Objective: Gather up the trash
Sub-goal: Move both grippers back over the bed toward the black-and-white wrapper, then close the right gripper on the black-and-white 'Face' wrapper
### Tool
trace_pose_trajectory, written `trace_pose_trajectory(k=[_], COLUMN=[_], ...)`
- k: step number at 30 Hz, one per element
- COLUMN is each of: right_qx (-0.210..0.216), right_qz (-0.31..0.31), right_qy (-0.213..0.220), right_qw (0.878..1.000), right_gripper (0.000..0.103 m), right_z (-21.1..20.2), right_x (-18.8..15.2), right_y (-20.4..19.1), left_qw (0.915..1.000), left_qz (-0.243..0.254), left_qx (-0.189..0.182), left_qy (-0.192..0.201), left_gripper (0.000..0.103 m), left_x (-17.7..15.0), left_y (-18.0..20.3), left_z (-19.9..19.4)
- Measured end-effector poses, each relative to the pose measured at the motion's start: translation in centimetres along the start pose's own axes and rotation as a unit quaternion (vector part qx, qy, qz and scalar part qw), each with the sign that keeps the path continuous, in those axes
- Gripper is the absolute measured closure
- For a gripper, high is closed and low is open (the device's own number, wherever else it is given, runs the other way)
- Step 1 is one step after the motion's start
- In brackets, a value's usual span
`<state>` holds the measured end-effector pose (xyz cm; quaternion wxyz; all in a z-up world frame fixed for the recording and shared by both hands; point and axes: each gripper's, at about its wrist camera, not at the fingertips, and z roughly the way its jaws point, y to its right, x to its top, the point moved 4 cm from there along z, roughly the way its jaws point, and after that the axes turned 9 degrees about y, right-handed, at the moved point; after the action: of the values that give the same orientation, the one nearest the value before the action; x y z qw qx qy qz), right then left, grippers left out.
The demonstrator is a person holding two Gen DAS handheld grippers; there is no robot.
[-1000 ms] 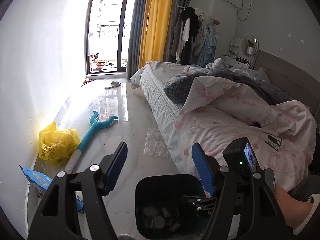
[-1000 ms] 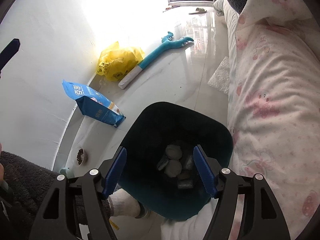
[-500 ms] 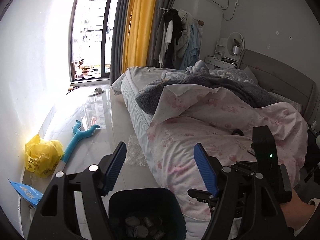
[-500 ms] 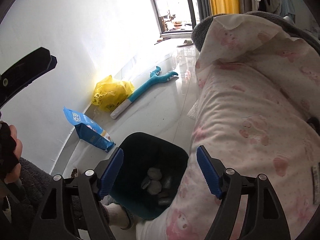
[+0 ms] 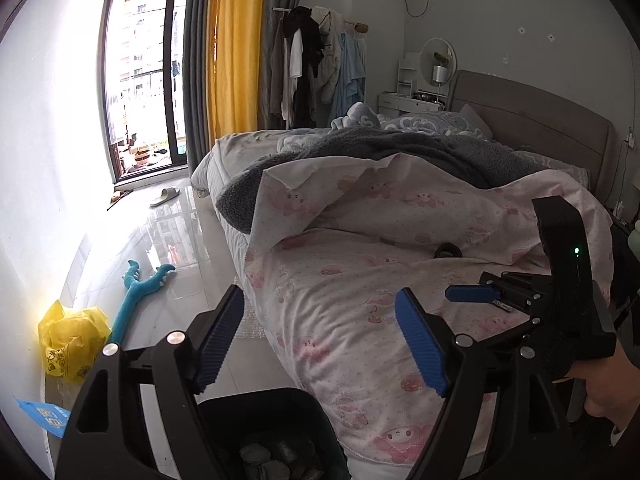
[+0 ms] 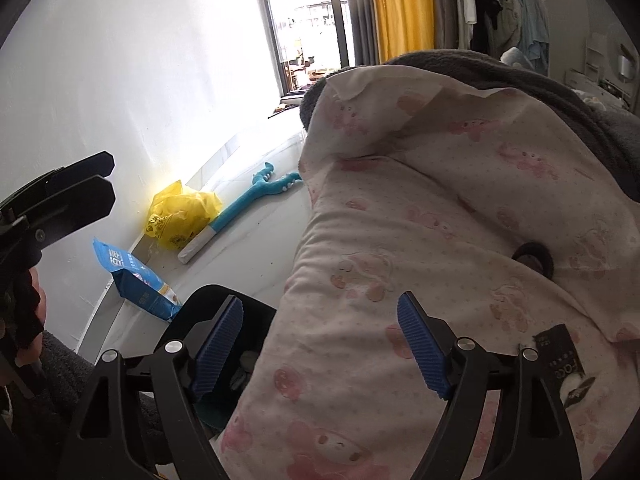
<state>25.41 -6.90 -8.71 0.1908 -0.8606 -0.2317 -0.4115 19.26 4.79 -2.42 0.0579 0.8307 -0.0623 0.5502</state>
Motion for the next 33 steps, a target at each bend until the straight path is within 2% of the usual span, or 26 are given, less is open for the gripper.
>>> trace_pose_trajectory(k=[7, 10, 15, 22, 30, 33], right_qx=[-0.033, -0.042, -0.055, -0.073, -0.077, -0.066], right_qz=[0.009, 0.008, 0.016, 0.031, 0.04, 0.057], right_qy=[0.005, 0.003, 0.004, -0.009, -0.017, -0.023], right_qw=[0.999, 0.999, 0.998, 0.997, 0.996, 0.996], right_gripper=[0.022, 0.021, 0.02, 0.02, 0.02, 0.02], right_z=[-1.3, -1.7, -2.6, -2.7, -2.8, -2.6], right_x=[-0.6, -0.8, -1.3, -3.1, -4.4, -5.1], right_y=[4.3, 6.1, 9.2, 13.0, 15.6, 16.4], left_qw=[0.9998, 0.9994, 0.9988, 0.997, 0.9943, 0.9927], left_qz=[0.006, -0.002, 0.0, -0.004, 0.008, 0.02], left_qx=[-0.018, -0.034, -0.048, -0.069, -0.093, -0.106], left_qy=[-0.002, -0.002, -0.008, -0.036, -0.052, -0.055], left_gripper=[0.017, 0.01, 0.01, 0.009, 0.009, 0.009], left_x=[0.5, 0.5, 0.5, -0.3, -0.5, -0.5], left_y=[1.8, 2.6, 3.9, 5.8, 8.9, 10.3], left_z=[2.0, 3.0, 5.2, 8.4, 11.7, 12.7])
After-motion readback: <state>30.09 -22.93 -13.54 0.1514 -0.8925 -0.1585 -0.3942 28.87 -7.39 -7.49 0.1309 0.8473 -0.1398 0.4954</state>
